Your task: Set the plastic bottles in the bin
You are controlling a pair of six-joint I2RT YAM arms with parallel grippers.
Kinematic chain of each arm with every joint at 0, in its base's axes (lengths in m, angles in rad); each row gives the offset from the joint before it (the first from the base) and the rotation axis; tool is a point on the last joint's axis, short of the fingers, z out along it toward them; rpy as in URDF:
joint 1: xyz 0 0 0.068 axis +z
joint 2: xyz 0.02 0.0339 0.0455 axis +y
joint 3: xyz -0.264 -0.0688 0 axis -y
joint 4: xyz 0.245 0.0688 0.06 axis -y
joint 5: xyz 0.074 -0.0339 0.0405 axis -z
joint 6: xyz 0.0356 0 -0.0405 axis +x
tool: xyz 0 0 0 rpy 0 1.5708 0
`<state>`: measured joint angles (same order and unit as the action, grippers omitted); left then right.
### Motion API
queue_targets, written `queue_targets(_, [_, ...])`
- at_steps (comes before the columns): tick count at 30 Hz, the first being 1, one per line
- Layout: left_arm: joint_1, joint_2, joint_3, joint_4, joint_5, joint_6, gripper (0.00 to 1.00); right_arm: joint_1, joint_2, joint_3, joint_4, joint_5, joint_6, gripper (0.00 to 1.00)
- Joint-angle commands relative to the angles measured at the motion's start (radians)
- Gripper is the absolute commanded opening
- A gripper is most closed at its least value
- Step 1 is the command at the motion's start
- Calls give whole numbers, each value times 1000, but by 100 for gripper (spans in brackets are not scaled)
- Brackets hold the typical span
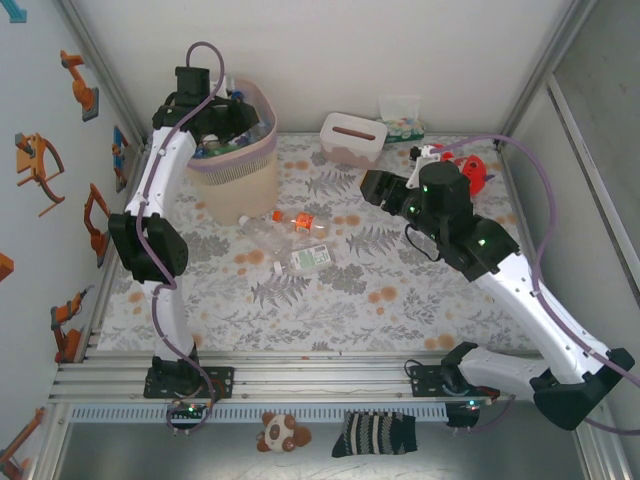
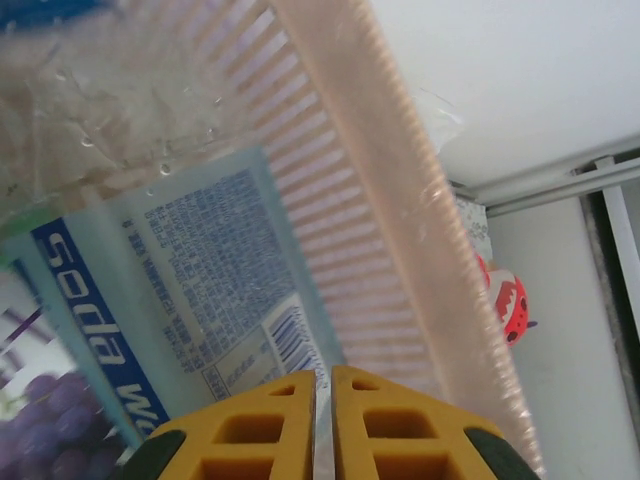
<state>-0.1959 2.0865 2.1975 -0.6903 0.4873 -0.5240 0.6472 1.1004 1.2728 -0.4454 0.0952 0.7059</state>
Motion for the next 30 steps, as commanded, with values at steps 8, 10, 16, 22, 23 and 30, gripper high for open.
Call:
queue_targets(8, [16, -59, 9, -1, -4, 7, 12, -8, 8, 15, 8, 15, 3, 69])
queue_targets(10, [16, -96, 1, 2, -4, 15, 12, -8, 9, 16, 8, 15, 4, 69])
queue_targets(16, [7, -226, -103, 10, 11, 59, 15, -9, 13, 8, 8, 13, 4, 69])
queue_targets(22, [-34, -353, -250, 9, 17, 174, 21, -13, 12, 11, -4, 18, -15, 69])
queue_targets(23, [-45, -375, -279, 8, 15, 201, 21, -12, 12, 11, -9, 22, -20, 69])
queue_targets(30, [-128, -480, -427, -41, -33, 351, 32, -15, 3, 5, -30, 28, -36, 69])
